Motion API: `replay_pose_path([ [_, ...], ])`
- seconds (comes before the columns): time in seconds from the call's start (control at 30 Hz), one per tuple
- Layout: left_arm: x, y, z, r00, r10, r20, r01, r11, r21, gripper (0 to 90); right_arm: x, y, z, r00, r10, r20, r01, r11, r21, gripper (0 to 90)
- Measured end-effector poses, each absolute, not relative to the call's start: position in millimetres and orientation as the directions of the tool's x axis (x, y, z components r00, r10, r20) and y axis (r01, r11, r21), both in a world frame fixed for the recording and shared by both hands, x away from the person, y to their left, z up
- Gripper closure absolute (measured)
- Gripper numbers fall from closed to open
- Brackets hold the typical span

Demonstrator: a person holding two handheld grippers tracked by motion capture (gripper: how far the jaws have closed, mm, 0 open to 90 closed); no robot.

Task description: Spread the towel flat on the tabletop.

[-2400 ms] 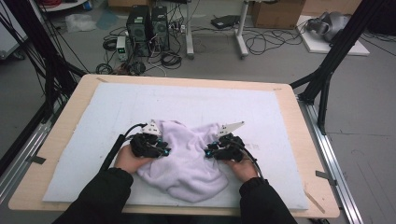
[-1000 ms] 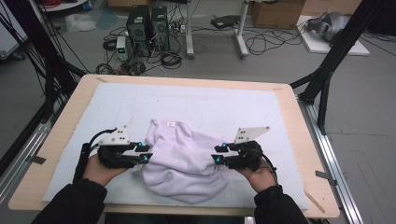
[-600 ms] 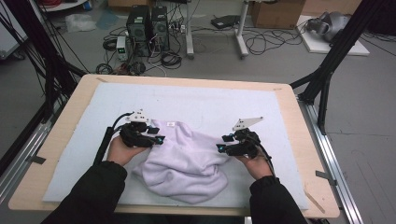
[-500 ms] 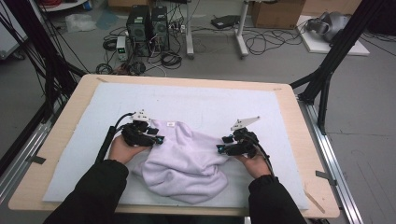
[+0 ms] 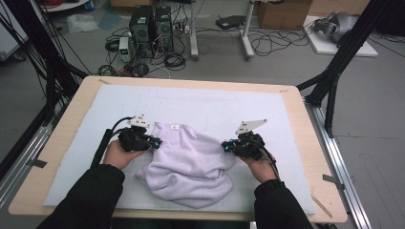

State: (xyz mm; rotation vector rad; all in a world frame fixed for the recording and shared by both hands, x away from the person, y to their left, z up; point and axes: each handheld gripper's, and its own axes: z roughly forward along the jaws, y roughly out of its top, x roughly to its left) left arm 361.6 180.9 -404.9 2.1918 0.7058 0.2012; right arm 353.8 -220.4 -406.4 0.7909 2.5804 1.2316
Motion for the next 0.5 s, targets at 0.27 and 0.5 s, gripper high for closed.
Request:
replay_pose_path([
  [0.27,323.0,209.1,-385.6,0.852,0.523,-0.036,0.366,-0.544,0.755,83.5,337.8,-214.5,-392.1,-0.863,0.501,0.061,0.356,0.519,0.777,86.4],
  [0.5,312.6,222.7,-397.5,0.858,0.506,-0.086,0.397,-0.548,0.736,69.6,326.7,-198.6,-410.9,-0.896,0.436,0.080,0.349,0.582,0.735,75.0],
])
